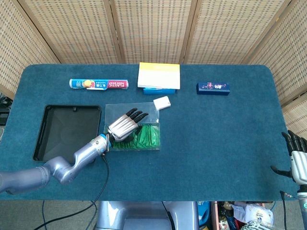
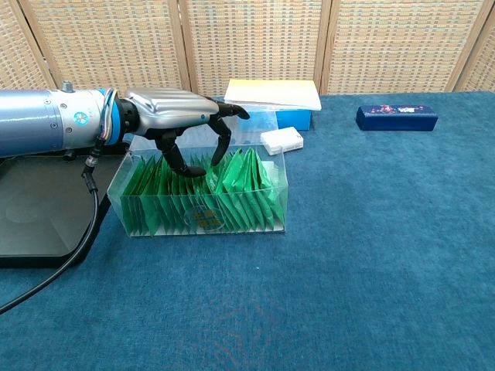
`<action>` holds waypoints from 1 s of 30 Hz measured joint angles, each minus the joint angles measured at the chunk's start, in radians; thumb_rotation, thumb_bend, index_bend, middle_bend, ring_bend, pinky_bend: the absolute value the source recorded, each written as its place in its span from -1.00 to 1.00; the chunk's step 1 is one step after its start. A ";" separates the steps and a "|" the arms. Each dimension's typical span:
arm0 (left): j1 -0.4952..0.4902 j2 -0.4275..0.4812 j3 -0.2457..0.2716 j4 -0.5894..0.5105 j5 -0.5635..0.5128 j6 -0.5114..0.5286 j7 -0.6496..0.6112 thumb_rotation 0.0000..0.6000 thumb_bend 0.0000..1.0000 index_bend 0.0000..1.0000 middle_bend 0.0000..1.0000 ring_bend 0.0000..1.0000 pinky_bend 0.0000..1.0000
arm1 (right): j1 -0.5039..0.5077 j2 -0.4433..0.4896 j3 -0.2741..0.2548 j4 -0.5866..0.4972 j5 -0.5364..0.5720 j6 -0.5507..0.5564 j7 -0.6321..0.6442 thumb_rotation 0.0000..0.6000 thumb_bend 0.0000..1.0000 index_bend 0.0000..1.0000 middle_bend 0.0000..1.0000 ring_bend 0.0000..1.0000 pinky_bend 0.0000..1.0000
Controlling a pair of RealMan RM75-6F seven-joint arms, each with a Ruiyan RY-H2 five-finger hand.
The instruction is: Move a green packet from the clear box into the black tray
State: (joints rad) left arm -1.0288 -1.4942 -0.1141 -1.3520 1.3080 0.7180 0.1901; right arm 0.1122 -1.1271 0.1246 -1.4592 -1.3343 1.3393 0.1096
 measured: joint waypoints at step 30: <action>0.006 -0.038 0.007 0.052 0.026 0.006 -0.034 1.00 -0.24 0.07 -1.00 -1.00 -1.00 | 0.004 -0.002 -0.001 0.004 0.005 -0.012 0.000 1.00 -1.00 -1.00 -1.00 -1.00 -1.00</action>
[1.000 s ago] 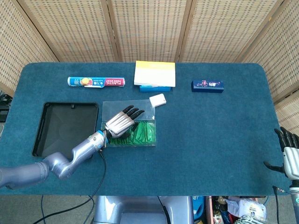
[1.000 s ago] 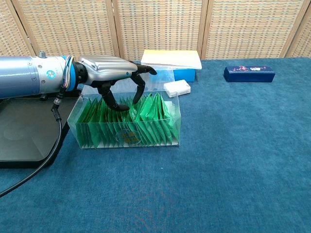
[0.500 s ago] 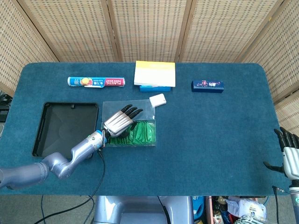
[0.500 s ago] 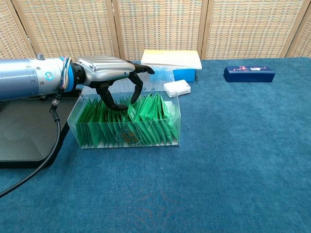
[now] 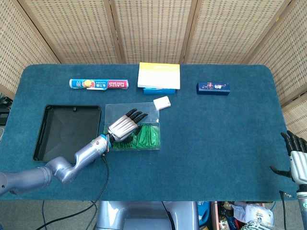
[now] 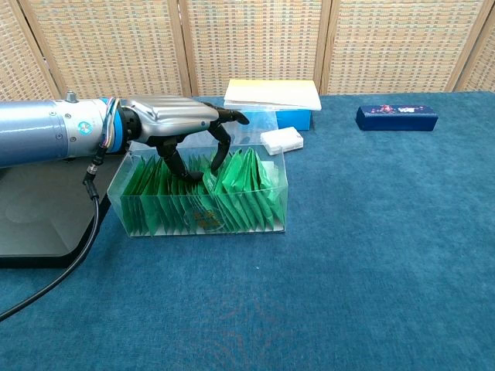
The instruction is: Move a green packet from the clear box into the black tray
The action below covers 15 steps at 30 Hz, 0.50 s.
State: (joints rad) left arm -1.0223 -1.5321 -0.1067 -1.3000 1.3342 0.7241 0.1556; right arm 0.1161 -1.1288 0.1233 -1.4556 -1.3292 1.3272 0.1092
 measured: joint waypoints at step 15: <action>-0.004 -0.010 -0.003 0.010 0.000 -0.005 -0.002 1.00 -0.22 0.24 -1.00 -1.00 -1.00 | 0.002 0.001 -0.001 0.002 0.002 -0.007 0.005 1.00 -1.00 -1.00 -1.00 -1.00 -1.00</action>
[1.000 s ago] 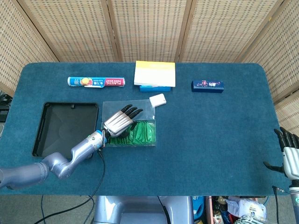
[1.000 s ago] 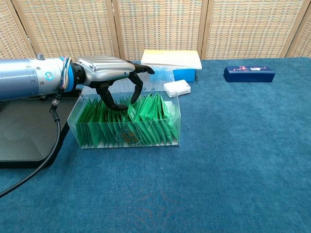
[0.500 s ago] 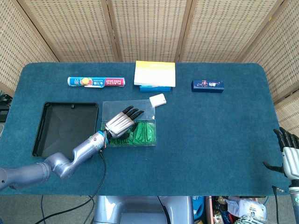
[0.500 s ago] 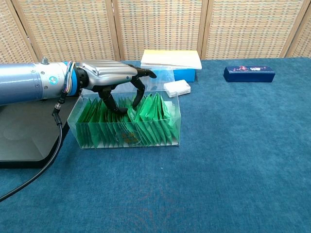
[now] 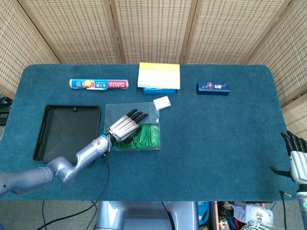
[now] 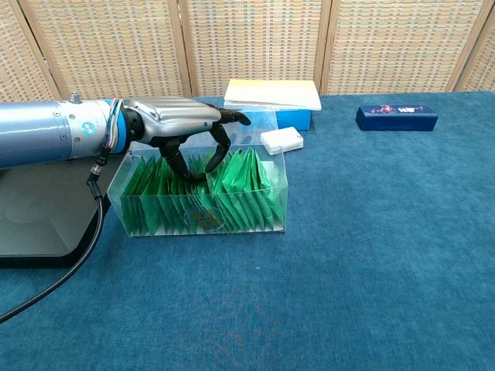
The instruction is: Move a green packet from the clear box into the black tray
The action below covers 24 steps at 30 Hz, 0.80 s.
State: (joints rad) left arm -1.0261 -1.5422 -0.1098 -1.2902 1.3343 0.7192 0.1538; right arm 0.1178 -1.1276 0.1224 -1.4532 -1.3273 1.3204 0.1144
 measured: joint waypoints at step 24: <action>-0.007 0.013 -0.012 -0.016 0.004 -0.003 -0.019 1.00 0.24 0.27 -1.00 -1.00 -1.00 | 0.003 0.002 -0.003 0.001 0.001 -0.010 0.000 1.00 -1.00 -1.00 -1.00 -1.00 -1.00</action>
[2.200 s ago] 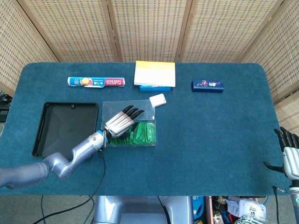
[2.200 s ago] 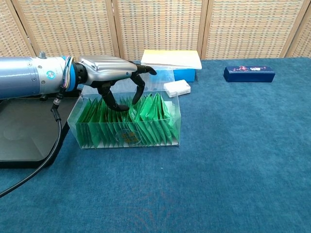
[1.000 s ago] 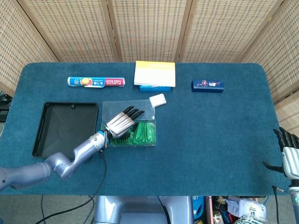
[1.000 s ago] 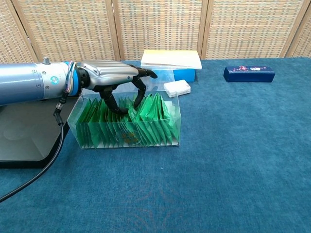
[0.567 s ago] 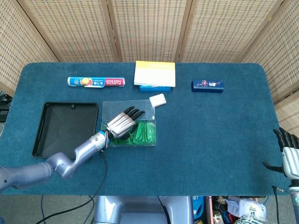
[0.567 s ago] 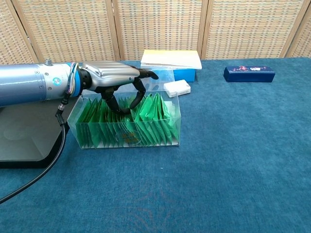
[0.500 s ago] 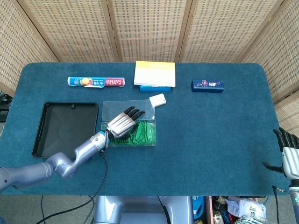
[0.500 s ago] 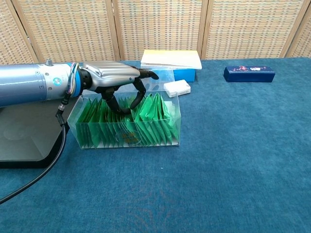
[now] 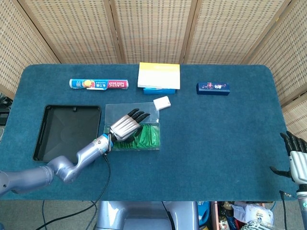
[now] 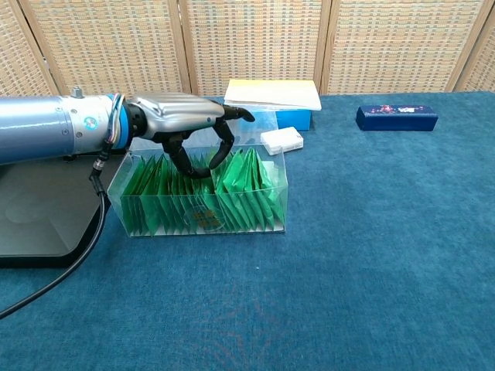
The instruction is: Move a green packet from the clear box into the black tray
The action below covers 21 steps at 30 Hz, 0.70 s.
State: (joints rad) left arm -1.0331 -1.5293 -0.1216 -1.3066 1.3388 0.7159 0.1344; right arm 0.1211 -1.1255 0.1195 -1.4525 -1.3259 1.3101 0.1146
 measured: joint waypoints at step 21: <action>0.030 0.214 -0.048 -0.243 -0.025 0.074 0.035 1.00 0.25 0.28 -1.00 -1.00 -1.00 | -0.004 0.001 -0.005 -0.019 -0.017 0.020 -0.014 1.00 -1.00 -1.00 -1.00 -1.00 -1.00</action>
State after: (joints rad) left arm -1.0028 -1.3148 -0.1696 -1.5498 1.3136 0.7898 0.1694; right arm 0.1169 -1.1242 0.1145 -1.4719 -1.3432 1.3305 0.1003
